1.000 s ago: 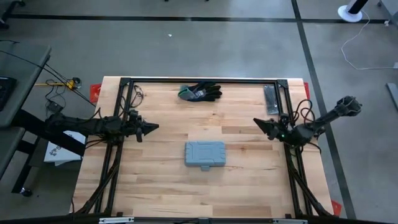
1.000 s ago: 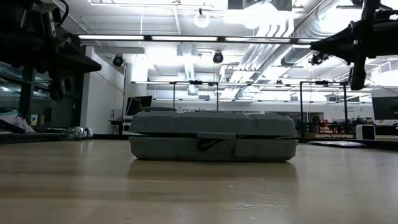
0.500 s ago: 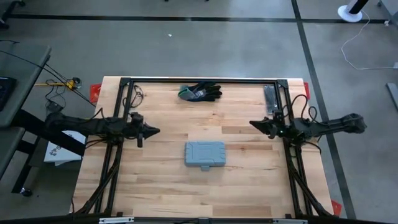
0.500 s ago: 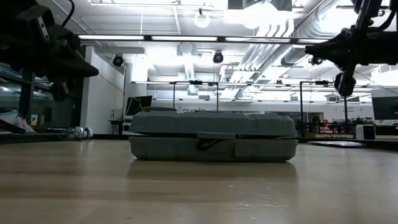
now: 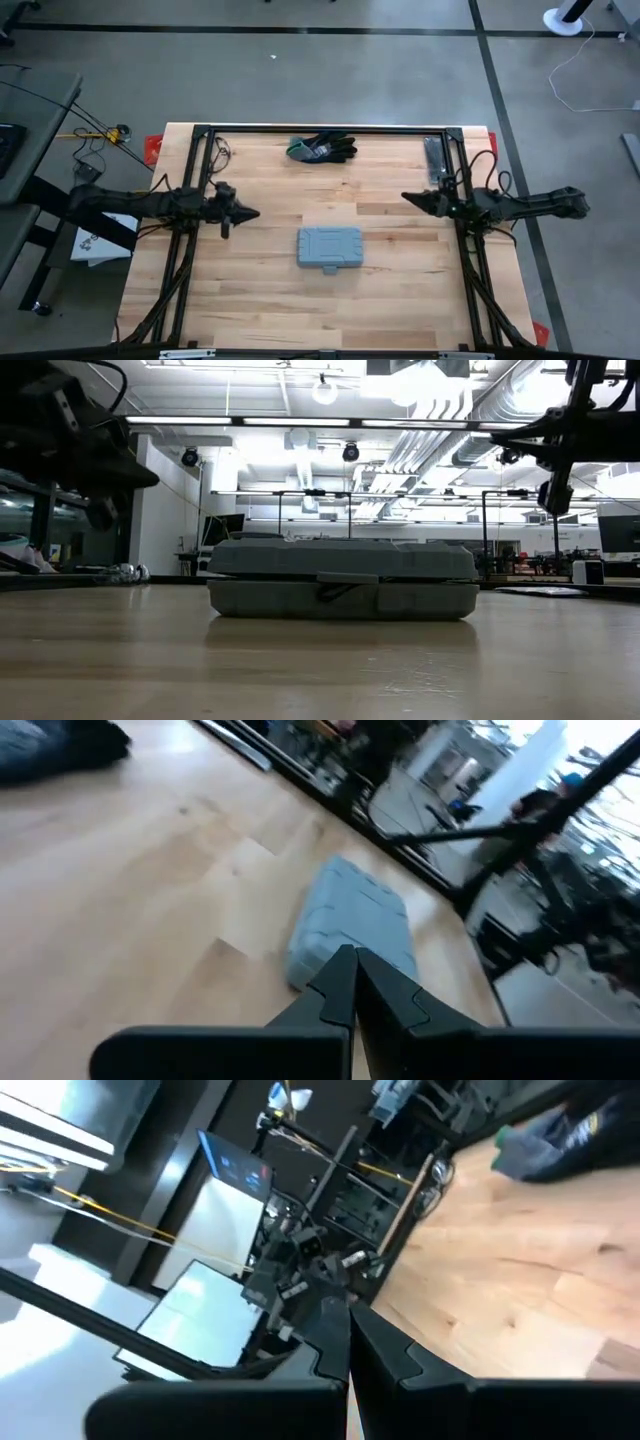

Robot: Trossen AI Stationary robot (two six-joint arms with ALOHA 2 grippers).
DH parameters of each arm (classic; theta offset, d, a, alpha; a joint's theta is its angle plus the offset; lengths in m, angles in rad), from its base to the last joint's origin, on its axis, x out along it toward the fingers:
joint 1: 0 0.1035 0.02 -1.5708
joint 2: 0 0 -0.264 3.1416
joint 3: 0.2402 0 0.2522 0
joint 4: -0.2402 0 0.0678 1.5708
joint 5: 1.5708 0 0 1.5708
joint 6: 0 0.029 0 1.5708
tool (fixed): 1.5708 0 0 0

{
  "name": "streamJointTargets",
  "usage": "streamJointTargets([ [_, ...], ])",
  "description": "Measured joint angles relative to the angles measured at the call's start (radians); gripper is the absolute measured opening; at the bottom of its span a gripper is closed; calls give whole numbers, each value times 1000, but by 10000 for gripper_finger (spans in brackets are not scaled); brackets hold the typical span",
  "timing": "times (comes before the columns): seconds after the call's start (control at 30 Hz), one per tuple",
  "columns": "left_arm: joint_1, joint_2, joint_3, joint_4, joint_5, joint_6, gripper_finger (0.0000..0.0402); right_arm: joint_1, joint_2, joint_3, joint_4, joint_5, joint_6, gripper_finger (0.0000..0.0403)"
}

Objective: Prefit tool cases
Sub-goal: Return to Home Position

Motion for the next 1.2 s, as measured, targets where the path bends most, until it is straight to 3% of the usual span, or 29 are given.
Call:
streamJointTargets([
  [0.43, 11, 0, 0, 0, -2, 143, 0, 0, 0, 0, -59, -5, -15, 0],
  [1.2, 11, 0, 0, -1, -3, 144, 0, 0, 0, 0, -61, -4, -15, 0],
])
